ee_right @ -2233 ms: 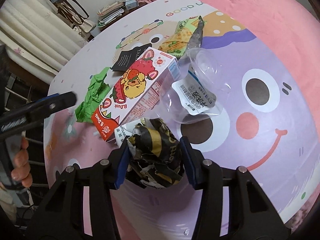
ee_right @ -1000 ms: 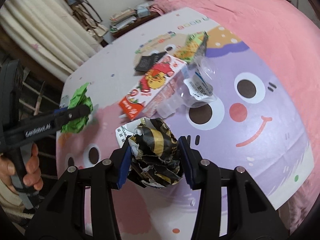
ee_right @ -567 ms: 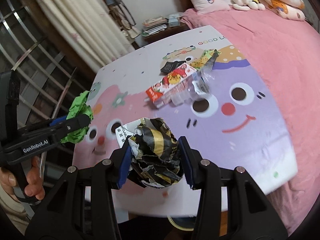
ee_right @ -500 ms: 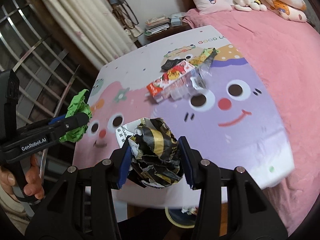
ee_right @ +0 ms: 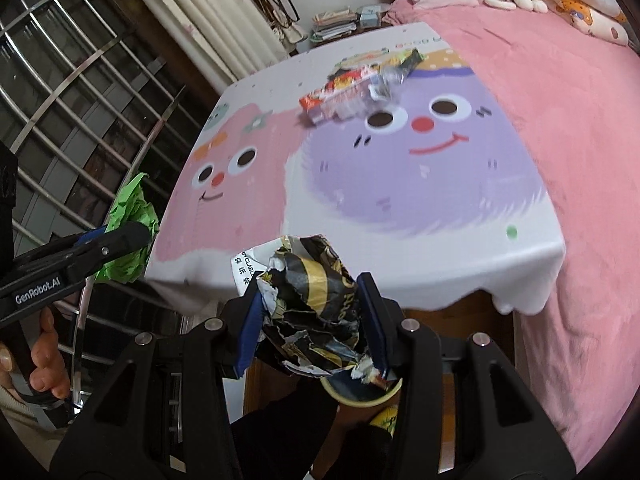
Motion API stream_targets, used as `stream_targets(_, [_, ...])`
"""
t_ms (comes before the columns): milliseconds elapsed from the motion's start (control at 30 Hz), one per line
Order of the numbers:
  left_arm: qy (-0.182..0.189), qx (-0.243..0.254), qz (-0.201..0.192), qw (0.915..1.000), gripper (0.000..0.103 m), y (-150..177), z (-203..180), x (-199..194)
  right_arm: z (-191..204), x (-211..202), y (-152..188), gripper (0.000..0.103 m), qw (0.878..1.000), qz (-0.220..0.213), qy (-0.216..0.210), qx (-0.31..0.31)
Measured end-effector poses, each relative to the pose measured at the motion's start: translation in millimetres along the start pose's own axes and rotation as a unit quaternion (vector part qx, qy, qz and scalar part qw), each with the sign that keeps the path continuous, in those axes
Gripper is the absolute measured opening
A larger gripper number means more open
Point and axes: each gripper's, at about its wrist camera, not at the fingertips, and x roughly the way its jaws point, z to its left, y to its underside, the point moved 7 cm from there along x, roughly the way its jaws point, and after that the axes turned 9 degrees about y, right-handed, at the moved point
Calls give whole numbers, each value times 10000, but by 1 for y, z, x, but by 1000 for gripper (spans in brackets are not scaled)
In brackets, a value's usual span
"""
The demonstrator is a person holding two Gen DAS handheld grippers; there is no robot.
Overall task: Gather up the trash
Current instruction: 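Lift green paper and black-gold wrapper off the table toward the bin, then hold both items over the bin and open both grippers to drop them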
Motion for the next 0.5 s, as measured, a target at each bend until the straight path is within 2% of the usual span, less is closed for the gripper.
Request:
stream_targets(200, [-45,-52,398,9992,42,43,0,10,-2,15,42,42,9992,387,-63,16])
stream_targets(500, [51,-53,1173,9931,42,112,7,82,-12,79,116,42,9924,1193,161,262])
